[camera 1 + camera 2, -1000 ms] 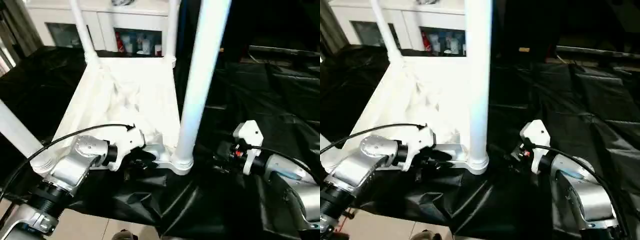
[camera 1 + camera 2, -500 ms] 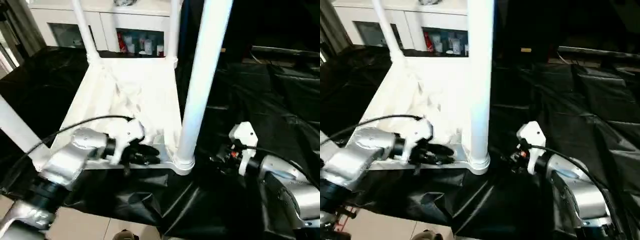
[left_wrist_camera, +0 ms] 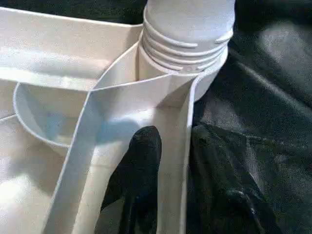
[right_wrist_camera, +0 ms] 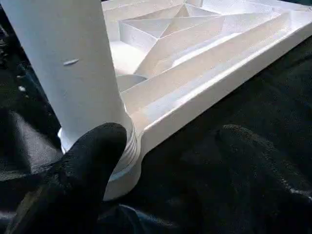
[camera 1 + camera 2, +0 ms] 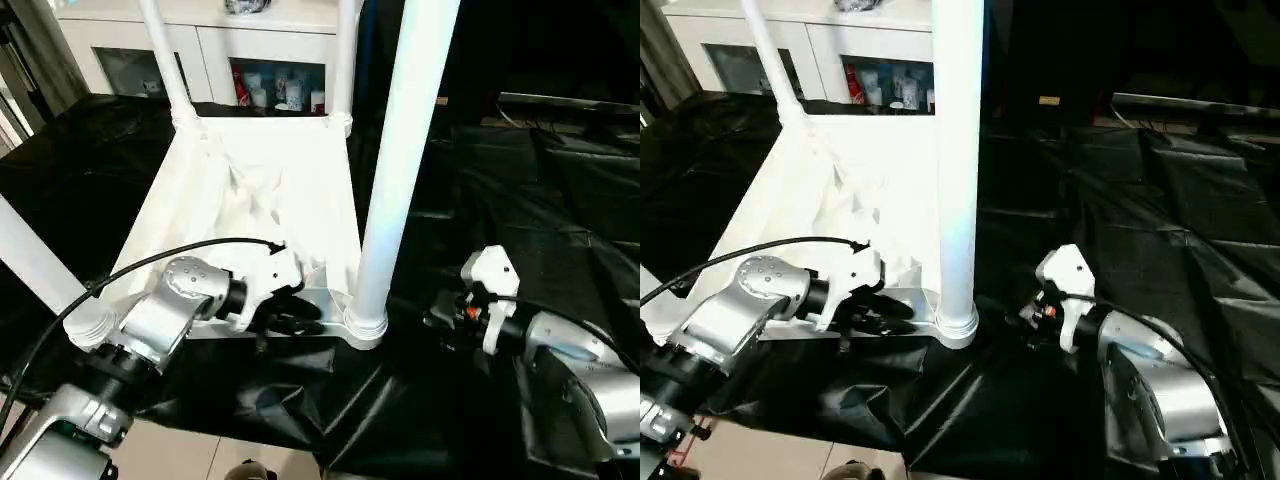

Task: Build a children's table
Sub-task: Rotate leg to tighten

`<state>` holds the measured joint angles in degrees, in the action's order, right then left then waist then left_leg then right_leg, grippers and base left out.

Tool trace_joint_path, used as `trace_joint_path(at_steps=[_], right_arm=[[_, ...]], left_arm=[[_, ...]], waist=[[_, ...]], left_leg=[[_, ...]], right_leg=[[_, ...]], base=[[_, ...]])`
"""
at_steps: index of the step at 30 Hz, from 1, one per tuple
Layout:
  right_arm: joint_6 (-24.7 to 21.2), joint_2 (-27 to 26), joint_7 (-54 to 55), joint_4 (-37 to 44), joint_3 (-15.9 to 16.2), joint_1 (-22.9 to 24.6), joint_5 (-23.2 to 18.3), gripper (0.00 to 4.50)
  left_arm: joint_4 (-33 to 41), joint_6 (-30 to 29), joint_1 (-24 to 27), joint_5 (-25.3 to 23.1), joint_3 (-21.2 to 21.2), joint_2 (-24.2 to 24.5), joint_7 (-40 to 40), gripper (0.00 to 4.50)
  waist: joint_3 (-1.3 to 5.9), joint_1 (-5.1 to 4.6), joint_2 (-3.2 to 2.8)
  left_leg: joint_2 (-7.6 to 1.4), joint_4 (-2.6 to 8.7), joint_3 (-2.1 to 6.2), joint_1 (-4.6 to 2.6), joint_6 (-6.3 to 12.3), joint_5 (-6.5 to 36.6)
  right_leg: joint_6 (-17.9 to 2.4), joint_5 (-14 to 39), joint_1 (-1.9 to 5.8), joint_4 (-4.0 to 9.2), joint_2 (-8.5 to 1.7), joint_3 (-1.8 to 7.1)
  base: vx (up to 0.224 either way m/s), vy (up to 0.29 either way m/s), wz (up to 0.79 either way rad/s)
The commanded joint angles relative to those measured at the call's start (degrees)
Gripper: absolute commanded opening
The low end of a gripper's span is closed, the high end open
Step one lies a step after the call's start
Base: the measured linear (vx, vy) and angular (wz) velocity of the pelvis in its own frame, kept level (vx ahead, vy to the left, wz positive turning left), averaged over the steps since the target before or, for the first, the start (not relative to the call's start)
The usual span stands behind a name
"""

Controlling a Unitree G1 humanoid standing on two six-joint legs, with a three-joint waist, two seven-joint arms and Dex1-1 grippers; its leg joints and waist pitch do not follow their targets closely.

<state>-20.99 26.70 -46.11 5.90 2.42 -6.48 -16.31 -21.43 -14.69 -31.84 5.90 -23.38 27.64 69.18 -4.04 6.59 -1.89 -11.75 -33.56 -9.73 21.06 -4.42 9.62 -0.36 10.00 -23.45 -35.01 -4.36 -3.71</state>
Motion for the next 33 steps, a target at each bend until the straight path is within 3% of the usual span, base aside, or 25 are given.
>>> trace_joint_path(at_steps=[1,4,9,13,19,25,30,32,33], right_arm=[[0.1,0.2,0.3,0.4,0.2,-0.1,-0.2,3.71],[0.0,-0.1,0.5,0.7,0.3,0.1,-0.3,3.71],[0.0,-0.2,0.3,1.2,0.3,0.9,-0.6,3.71],[-0.1,0.0,-0.3,1.2,0.5,1.1,-0.8,3.71],[0.0,0.1,-0.6,1.0,0.7,0.7,-1.0,3.71],[0.4,-0.2,-0.8,0.3,0.9,0.4,-0.7,3.71],[0.6,-0.3,-1.1,-0.3,0.9,0.0,-0.7,3.71],[0.0,-1.0,-1.1,-0.5,0.8,-0.4,-1.6,4.05],[-0.2,-1.0,-1.2,-0.5,0.8,-0.4,-1.7,4.05]], left_arm=[[-1.8,1.4,-1.1,-1.0,0.5,0.0,-0.1,1.15],[-3.0,2.2,-1.3,-1.4,0.4,0.0,-0.2,1.15],[-6.1,3.7,-2.3,-1.2,0.6,-0.6,1.2,1.15],[-8.2,4.5,-3.1,-2.3,-0.1,-0.5,1.6,1.15],[-10.3,5.6,-3.9,-2.5,0.6,-0.9,1.6,0.45],[-11.5,5.3,-4.2,-2.0,1.1,-1.5,2.8,0.05],[-8.4,3.5,-2.8,0.4,3.1,-2.5,1.3,0.05],[-2.1,0.1,0.3,3.6,5.2,-3.2,-0.5,0.0],[-1.7,0.0,0.6,3.7,5.3,-3.2,-0.7,0.0]], waist=[[4.06,0.28,0.04],[4.1,0.3,-0.24],[4.22,0.34,0.07],[4.32,0.48,-0.04],[4.2,0.67,-0.24],[4.27,0.64,0.05],[4.53,0.65,0.17],[4.57,0.4,0.66],[4.67,0.41,0.53]], left_leg=[[-0.82,4.0,0.29,-0.34,0.13,15.2],[-0.8,4.0,0.37,-0.42,-0.01,15.9],[-0.8,3.96,0.3,-0.47,0.05,15.9],[-0.88,3.93,0.37,-0.42,0.12,15.4],[-0.86,4.01,0.44,-0.45,-0.03,16.3],[-0.86,4.05,0.47,-0.43,-0.04,16.3],[-0.99,3.88,0.47,-0.25,0.13,14.9],[-1.06,3.77,0.33,-0.12,0.88,13.3],[-1.07,3.66,0.35,-0.12,1.0,12.9]], right_leg=[[-9.4,17.7,3.06,4.82,-3.35,2.34],[-9.1,18.6,3.06,4.89,-3.39,2.32],[-9.4,17.9,3.11,4.94,-3.38,2.33],[-9.7,16.7,3.18,4.71,-3.46,2.37],[-9.3,19.4,3.16,4.97,-3.61,2.27],[-8.4,21.5,3.12,5.17,-3.65,2.22],[-10.0,17.2,3.35,4.56,-3.7,2.29],[-11.2,14.5,3.36,4.25,-3.65,2.27],[-11.3,14.1,3.44,4.06,-3.75,2.25]], base=[[0.0,0.0,0.0],[0.0,0.0,0.0],[0.0,0.0,0.0],[0.0,0.0,0.0],[0.0,0.0,0.0],[0.0,0.0,0.0],[0.0,0.0,0.0],[0.0,0.0,0.0],[0.0,0.0,0.0]])
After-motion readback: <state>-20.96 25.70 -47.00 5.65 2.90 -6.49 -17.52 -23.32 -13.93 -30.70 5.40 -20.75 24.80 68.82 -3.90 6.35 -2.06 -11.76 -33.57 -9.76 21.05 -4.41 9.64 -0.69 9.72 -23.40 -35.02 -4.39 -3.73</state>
